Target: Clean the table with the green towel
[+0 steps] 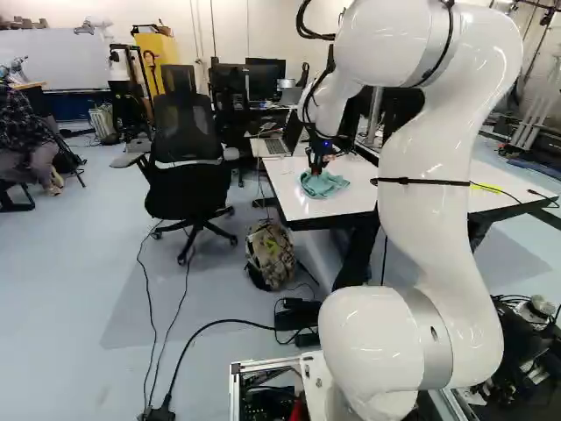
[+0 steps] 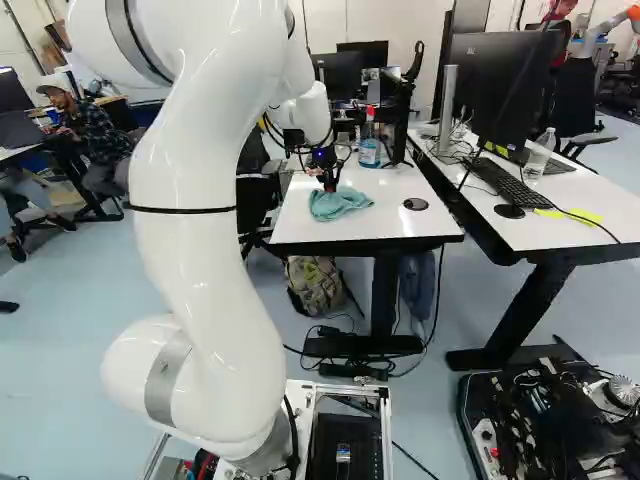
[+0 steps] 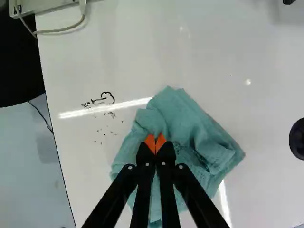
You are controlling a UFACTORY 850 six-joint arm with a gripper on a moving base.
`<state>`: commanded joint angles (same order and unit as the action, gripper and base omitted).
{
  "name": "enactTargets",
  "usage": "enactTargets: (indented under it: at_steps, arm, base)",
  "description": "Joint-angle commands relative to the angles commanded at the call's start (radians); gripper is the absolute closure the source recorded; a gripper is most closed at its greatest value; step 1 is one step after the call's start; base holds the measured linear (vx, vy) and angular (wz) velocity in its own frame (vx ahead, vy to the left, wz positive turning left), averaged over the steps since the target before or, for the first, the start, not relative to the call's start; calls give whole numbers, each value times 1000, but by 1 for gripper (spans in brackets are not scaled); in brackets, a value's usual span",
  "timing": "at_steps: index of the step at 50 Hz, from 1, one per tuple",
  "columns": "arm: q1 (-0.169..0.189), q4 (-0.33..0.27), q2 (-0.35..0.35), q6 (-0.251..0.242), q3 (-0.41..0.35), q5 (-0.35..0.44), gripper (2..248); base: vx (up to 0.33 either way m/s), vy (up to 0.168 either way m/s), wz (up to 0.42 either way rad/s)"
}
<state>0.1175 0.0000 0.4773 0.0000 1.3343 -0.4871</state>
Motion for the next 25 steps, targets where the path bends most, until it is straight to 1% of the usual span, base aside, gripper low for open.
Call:
enactTargets:
  at_steps: [25]
  arm:
    - [-66, 0, 72, 0, 99, 0, 229]
  base:
    - [0, 0, 0]
